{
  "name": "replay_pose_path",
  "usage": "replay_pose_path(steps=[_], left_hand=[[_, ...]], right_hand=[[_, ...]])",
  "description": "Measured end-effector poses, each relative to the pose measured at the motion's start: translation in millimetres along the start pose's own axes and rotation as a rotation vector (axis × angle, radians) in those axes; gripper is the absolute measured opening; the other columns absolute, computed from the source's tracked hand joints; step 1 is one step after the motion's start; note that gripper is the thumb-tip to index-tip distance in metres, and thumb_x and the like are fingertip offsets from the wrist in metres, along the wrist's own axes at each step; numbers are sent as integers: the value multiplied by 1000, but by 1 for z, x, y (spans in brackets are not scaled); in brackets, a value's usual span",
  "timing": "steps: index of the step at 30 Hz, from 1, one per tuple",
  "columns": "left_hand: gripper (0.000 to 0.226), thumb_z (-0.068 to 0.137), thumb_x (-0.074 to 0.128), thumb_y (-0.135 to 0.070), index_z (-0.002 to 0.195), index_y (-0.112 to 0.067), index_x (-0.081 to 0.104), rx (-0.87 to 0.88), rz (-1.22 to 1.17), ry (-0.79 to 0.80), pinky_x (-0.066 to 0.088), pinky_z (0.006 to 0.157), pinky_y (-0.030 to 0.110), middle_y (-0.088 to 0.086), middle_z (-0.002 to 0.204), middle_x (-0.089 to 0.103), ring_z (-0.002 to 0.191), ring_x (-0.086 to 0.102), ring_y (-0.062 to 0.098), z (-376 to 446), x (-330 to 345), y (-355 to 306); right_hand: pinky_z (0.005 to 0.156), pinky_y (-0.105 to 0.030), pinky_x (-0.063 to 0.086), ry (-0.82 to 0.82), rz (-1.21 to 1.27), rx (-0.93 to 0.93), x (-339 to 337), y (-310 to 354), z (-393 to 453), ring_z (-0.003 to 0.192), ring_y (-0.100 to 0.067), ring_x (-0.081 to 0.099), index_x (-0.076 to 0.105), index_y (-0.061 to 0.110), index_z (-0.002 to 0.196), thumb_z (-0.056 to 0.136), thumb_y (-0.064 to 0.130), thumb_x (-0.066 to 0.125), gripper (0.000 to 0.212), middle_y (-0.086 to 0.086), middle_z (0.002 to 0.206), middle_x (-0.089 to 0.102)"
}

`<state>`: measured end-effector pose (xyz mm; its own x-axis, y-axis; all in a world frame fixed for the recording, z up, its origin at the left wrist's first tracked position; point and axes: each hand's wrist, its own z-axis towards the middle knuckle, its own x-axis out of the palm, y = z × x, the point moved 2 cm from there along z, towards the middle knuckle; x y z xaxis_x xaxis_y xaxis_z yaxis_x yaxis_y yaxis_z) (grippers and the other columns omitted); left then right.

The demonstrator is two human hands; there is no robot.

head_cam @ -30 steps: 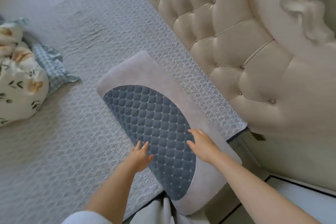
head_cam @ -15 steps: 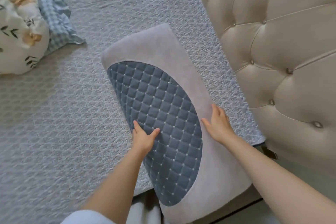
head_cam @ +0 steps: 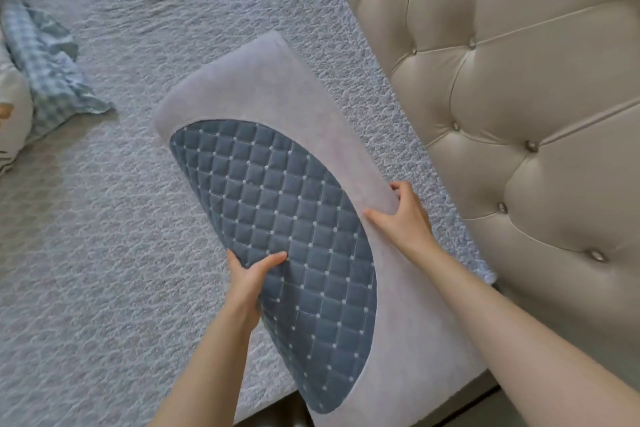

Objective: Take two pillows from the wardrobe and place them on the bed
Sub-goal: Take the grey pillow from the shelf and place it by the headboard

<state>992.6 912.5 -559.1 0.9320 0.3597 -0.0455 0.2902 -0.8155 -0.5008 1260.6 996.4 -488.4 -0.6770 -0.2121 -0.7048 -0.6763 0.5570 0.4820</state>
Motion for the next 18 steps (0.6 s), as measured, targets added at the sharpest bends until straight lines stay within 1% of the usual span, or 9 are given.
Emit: replay_pose_path(steps=[3, 6, 8, 10, 12, 14, 16, 17, 18], left_hand=[[120, 58, 91, -26, 152, -42, 16, 99, -20, 40, 38, 108, 53, -2, 151, 42, 132, 46, 28, 7, 36, -46], [129, 47, 91, -30, 152, -42, 16, 184, -16, 88, 38, 108, 58, 2, 153, 39, 133, 46, 31, 21, 71, -95], [129, 44, 90, -29, 152, -40, 19, 233, 42, 155, 39, 108, 56, 1, 153, 40, 133, 47, 29, 33, 91, -120], [124, 50, 91, -24, 152, -35, 21, 228, 186, 197, 37, 111, 55, 1, 154, 39, 135, 44, 29, 41, 107, -129], [119, 61, 90, -17, 155, -30, 17, 203, 327, 203, 32, 114, 55, 3, 156, 34, 139, 38, 29, 44, 119, -120], [119, 68, 88, -15, 156, -24, 9, 283, 494, 164, 27, 117, 51, 3, 158, 28, 144, 31, 26, 42, 121, -101], [115, 73, 85, -21, 157, -23, 7, 364, 632, 99, 25, 119, 48, 3, 160, 22, 147, 25, 24, 37, 114, -83], [113, 74, 84, -27, 157, -24, 7, 351, 626, 90, 26, 118, 48, 3, 160, 23, 146, 26, 24, 36, 107, -75], [113, 74, 84, -33, 156, -26, 6, 290, 585, 89, 30, 116, 50, 3, 159, 26, 144, 31, 27, 36, 100, -66]], right_hand=[[85, -38, 45, -130, 61, -142, -35, 26, 30, 106, -26, 55, 47, 24, 119, 70, 35, 71, 55, -3, 119, 55], [94, -33, 39, -211, 41, -260, -65, 49, 70, 117, -29, 52, 47, 16, 131, 74, 27, 70, 62, -10, 130, 54], [103, -32, 33, -155, -40, -290, -76, 58, 95, 128, -30, 44, 36, 13, 143, 79, 27, 68, 73, -15, 141, 46], [109, -33, 29, -27, -212, -291, -75, 57, 113, 136, -33, 35, 23, 14, 149, 80, 25, 66, 82, -17, 150, 32], [114, -36, 23, 126, -420, -307, -67, 49, 122, 143, -33, 22, 18, 16, 151, 80, 27, 67, 87, -16, 157, 19], [119, -40, 14, 219, -520, -299, -54, 37, 121, 148, -31, 3, 12, 21, 152, 82, 32, 66, 89, -10, 162, 1], [119, -45, 12, 186, -517, -290, -47, 27, 117, 148, -30, -6, 8, 26, 152, 85, 34, 64, 88, -3, 162, -6], [119, -46, 13, 147, -506, -293, -44, 23, 114, 148, -30, -6, 8, 27, 152, 87, 36, 63, 86, -2, 163, -6], [118, -47, 13, 108, -495, -293, -43, 19, 110, 148, -30, -4, 8, 27, 152, 88, 38, 61, 83, -1, 163, -4]])
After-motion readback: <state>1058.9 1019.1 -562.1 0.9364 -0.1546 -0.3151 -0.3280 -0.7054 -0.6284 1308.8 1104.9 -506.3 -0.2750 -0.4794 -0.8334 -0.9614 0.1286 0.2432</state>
